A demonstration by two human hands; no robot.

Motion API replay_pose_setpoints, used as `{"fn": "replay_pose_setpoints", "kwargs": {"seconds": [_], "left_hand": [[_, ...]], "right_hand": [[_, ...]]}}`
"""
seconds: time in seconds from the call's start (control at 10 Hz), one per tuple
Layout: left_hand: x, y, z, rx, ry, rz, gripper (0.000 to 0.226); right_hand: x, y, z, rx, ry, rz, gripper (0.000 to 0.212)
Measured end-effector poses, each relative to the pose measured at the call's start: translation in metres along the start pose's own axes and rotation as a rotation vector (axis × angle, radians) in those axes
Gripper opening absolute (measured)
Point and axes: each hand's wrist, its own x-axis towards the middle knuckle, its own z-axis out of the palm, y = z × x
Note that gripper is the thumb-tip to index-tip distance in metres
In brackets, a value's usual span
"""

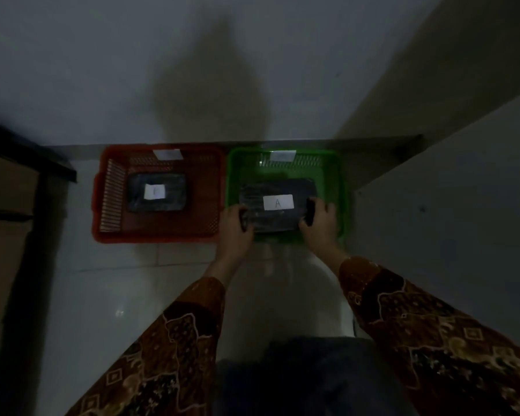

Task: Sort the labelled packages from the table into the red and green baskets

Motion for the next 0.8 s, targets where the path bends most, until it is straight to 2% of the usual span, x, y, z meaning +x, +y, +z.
{"fn": "replay_pose_setpoints", "kwargs": {"seconds": [0.1,0.3,0.5,0.6,0.8], "left_hand": [[0.053,-0.034,0.036,0.118,-0.041,0.080,0.040],[0.112,-0.076,0.086,0.204,-0.129,0.211,0.051],[0.111,-0.082,0.086,0.293,-0.276,0.280,0.055],[0.080,-0.056,0.050,0.387,-0.295,0.264,0.054],[-0.016,0.045,-0.066,0.888,-0.153,0.219,0.038]], "right_hand": [[0.053,0.025,0.035,-0.077,-0.038,-0.008,0.049],[0.114,0.067,0.080,-0.109,-0.034,-0.029,0.054],[0.109,0.078,0.081,-0.150,-0.157,-0.122,0.065],[0.078,0.054,0.055,-0.214,-0.191,-0.120,0.066],[-0.012,-0.048,-0.031,-0.434,-0.303,-0.206,0.057]]}}
